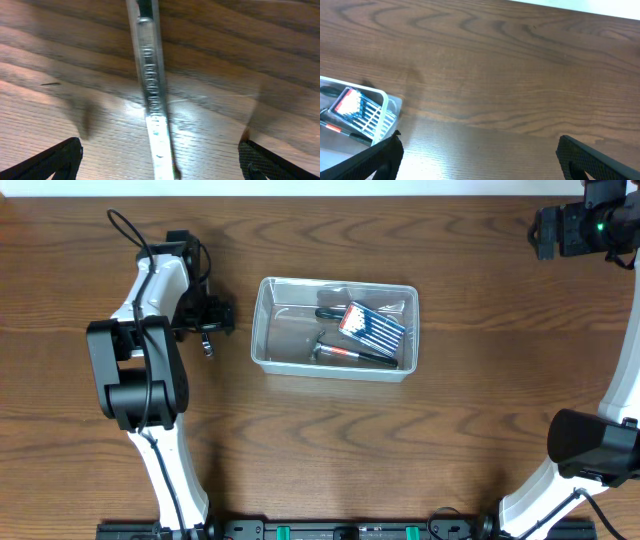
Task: Pack container
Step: 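Move the left gripper over the silver wrench and grasp it, then lift the wrench with the left gripper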
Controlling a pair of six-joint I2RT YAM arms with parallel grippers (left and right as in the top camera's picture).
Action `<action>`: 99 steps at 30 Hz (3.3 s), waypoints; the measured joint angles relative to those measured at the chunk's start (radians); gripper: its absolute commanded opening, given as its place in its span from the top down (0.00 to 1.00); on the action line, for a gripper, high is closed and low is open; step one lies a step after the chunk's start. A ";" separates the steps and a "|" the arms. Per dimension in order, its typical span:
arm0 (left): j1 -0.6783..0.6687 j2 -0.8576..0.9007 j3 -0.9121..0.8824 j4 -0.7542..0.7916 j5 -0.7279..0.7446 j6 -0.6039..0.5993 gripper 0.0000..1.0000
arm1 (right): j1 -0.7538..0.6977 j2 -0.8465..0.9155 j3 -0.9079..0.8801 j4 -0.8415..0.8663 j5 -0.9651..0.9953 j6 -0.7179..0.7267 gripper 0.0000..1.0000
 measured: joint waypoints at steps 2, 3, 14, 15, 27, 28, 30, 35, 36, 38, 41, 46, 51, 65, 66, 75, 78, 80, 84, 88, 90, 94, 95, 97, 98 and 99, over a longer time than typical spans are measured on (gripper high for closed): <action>-0.003 0.000 0.000 0.000 0.000 -0.006 0.02 | 0.000 0.000 0.000 0.000 0.000 0.000 0.01; -0.003 0.000 0.000 0.000 0.001 -0.008 0.02 | 0.000 0.000 0.000 0.000 0.000 0.000 0.01; 0.002 0.000 0.000 0.001 0.007 -0.011 0.05 | 0.000 0.000 0.000 0.000 0.000 0.000 0.01; 0.003 0.000 0.000 0.001 0.008 -0.012 0.05 | 0.000 0.000 0.000 0.000 0.000 0.000 0.01; 0.005 0.001 0.000 0.016 0.035 -0.011 0.05 | 0.000 0.000 0.000 0.000 0.000 0.000 0.01; 0.005 0.001 0.000 0.017 0.039 -0.010 0.05 | 0.000 0.000 0.000 0.000 0.000 -0.001 0.01; 0.005 0.001 0.000 0.017 0.042 -0.011 0.05 | 0.000 0.000 0.000 0.000 0.000 0.000 0.01; 0.005 0.001 0.000 0.018 0.050 -0.011 0.06 | 0.000 0.000 0.000 0.000 0.000 0.000 0.01; 0.005 0.001 0.000 0.017 0.051 -0.011 0.09 | 0.000 0.000 0.000 0.000 0.000 0.000 0.01; 0.005 0.001 0.000 0.016 0.052 -0.012 0.17 | 0.000 0.000 0.000 0.000 0.000 0.000 0.01; 0.005 0.001 0.000 0.014 0.055 -0.008 0.26 | 0.000 0.000 0.000 0.000 0.000 -0.001 0.01; 0.005 0.001 0.000 0.012 0.058 -0.009 0.33 | 0.000 0.000 0.000 0.000 0.000 -0.001 0.01; 0.005 0.001 0.000 0.006 0.058 -0.008 0.41 | 0.000 0.000 0.000 -0.001 0.000 0.000 0.01; 0.005 0.001 0.000 -0.018 0.058 -0.008 0.66 | 0.000 0.000 0.000 -0.003 0.000 -0.001 0.01; 0.005 0.001 0.000 -0.018 0.058 -0.007 0.67 | 0.000 0.000 0.000 -0.003 0.000 -0.001 0.01; 0.005 0.001 0.000 -0.022 0.058 -0.007 0.74 | 0.000 0.000 0.000 -0.003 0.000 -0.001 0.01; 0.005 0.001 0.000 -0.022 0.058 -0.007 0.74 | 0.000 0.000 0.000 -0.004 0.000 -0.001 0.01; 0.005 0.001 0.000 -0.022 0.058 -0.008 0.78 | 0.000 0.000 0.000 -0.006 0.000 -0.001 0.01; 0.005 -0.002 0.000 -0.021 0.058 -0.008 0.87 | 0.000 0.000 0.000 -0.008 0.000 -0.001 0.01; 0.005 -0.022 0.000 -0.021 0.060 -0.008 0.94 | 0.000 0.000 0.000 -0.010 0.000 -0.001 0.01; 0.004 -0.037 0.000 -0.022 0.058 -0.008 0.94 | 0.000 0.000 0.000 -0.010 0.000 -0.001 0.01; 0.005 -0.074 0.000 -0.023 0.058 -0.007 0.94 | 0.000 0.000 0.000 -0.010 0.000 -0.001 0.01; 0.005 -0.084 0.000 -0.023 0.058 -0.007 0.94 | 0.000 0.000 0.000 -0.011 0.000 -0.001 0.01; 0.005 -0.101 0.000 -0.024 0.058 -0.008 0.95 | 0.000 0.000 0.000 -0.011 0.000 -0.001 0.01; 0.005 -0.109 0.000 -0.025 0.058 -0.007 0.94 | 0.000 0.000 0.000 -0.011 0.000 -0.001 0.01; 0.005 -0.119 0.000 -0.026 0.058 -0.008 0.94 | 0.000 0.000 0.000 -0.011 0.000 -0.001 0.01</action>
